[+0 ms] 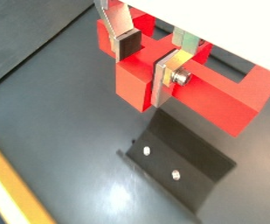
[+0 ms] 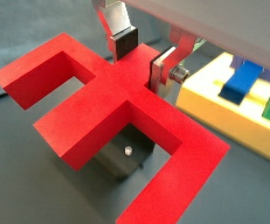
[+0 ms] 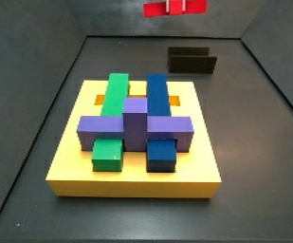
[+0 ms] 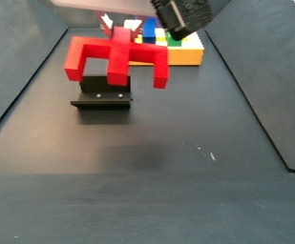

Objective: Pick up the red object. Move up. Place the red object on the fixture. Regrasp the red object. Move to above the board. Insert the red object.
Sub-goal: Place the red object on the fixture.

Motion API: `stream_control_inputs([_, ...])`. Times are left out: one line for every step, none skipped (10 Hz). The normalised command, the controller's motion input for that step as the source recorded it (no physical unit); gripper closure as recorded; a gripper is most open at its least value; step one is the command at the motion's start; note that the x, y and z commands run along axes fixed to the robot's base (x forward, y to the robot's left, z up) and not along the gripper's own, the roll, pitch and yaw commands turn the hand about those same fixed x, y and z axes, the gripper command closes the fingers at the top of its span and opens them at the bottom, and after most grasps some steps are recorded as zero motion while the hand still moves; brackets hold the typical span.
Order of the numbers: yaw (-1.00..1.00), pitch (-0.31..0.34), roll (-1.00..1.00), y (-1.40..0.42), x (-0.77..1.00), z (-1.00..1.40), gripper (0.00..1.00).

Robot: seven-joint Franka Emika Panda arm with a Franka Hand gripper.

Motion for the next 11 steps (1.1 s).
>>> stream_control_inputs([0.0, 0.0, -0.76, -0.06, 0.8, 0.15, 1.0])
stream_control_inputs([0.0, 0.0, -0.73, -0.08, 0.82, 0.12, 1.0])
stream_control_inputs([0.0, 0.0, -0.73, -0.07, 0.81, 0.12, 1.0])
stream_control_inputs([0.0, 0.009, -0.7, -0.08, 0.85, 0.06, 1.0])
stream_control_inputs([0.0, 0.069, -0.59, -0.19, 0.85, 0.0, 1.0])
stream_control_inputs([0.0, 0.106, -0.51, -0.23, 0.84, -0.07, 1.0])
stream_control_inputs([-0.02, 0.189, -0.43, -0.25, 0.82, -0.13, 1.0])
stream_control_inputs([-0.03, 0.306, -0.23, -0.23, 0.59, -0.09, 1.0])
stream_control_inputs([-0.02, 0.183, -0.17, -0.2, 0.47, -0.23, 1.0])
stream_control_inputs([-0.03, 0.0, -0.19, -0.14, 0.36, -0.4, 1.0])
stream_control_inputs([-0.02, -0.046, -0.29, -0.09, 0.28, -0.46, 1.0])
